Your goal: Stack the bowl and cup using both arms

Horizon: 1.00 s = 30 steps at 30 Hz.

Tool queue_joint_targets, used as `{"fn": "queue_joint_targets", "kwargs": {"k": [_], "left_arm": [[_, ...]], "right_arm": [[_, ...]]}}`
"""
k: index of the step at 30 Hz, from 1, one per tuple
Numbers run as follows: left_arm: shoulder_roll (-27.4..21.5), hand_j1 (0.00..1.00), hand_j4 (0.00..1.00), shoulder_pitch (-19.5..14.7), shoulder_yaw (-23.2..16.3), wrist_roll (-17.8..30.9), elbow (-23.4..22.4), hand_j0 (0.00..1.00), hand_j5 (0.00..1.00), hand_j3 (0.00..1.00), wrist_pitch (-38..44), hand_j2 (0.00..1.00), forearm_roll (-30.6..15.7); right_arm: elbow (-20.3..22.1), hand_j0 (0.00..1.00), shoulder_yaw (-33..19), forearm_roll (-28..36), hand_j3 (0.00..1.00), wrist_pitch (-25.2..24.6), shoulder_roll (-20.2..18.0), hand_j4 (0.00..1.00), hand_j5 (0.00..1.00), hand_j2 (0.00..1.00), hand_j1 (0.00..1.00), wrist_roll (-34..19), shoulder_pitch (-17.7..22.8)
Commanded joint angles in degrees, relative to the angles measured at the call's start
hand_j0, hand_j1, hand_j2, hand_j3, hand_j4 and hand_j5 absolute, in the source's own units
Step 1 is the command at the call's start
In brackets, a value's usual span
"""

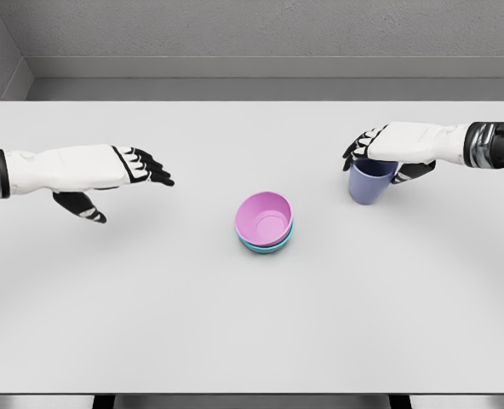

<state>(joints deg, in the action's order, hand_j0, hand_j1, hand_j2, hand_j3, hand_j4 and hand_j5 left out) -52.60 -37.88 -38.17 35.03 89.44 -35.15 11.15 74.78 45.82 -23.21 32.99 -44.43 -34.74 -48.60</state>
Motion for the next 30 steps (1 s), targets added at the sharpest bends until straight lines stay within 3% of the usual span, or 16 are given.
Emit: {"fn": "queue_joint_targets", "kwargs": {"k": [1,9,27,30], "left_arm": [[0.0,1.00,1.00,0.0,-0.1,0.0,-0.1,1.00,1.00,1.00,0.1,1.00,-0.3],[0.0,1.00,1.00,0.0,0.0,0.0,-0.1,1.00,1.00,1.00,0.1,1.00,-0.3],[0.0,1.00,1.00,-0.1,0.3,0.0,-0.1,1.00,1.00,1.00,0.1,1.00,-0.3],[0.0,1.00,1.00,-0.1,0.3,0.0,0.0,1.00,1.00,1.00,0.1,1.00,-0.3]], "right_arm": [[0.0,0.66,0.1,0.4,0.66,0.1,0.0,0.66,0.66,0.66,0.66,-0.3,0.0],[0.0,0.59,-0.4,0.6,0.59,0.1,0.0,0.59,0.59,0.59,0.59,-0.3,-0.4],[0.2,0.58,-2.5,1.5,0.58,2.0,0.0,0.58,0.58,0.58,0.58,-0.3,-2.2],[0.2,0.57,-2.8,4.4,0.57,2.0,0.0,0.57,0.57,0.57,0.57,-0.3,-3.3]]}}
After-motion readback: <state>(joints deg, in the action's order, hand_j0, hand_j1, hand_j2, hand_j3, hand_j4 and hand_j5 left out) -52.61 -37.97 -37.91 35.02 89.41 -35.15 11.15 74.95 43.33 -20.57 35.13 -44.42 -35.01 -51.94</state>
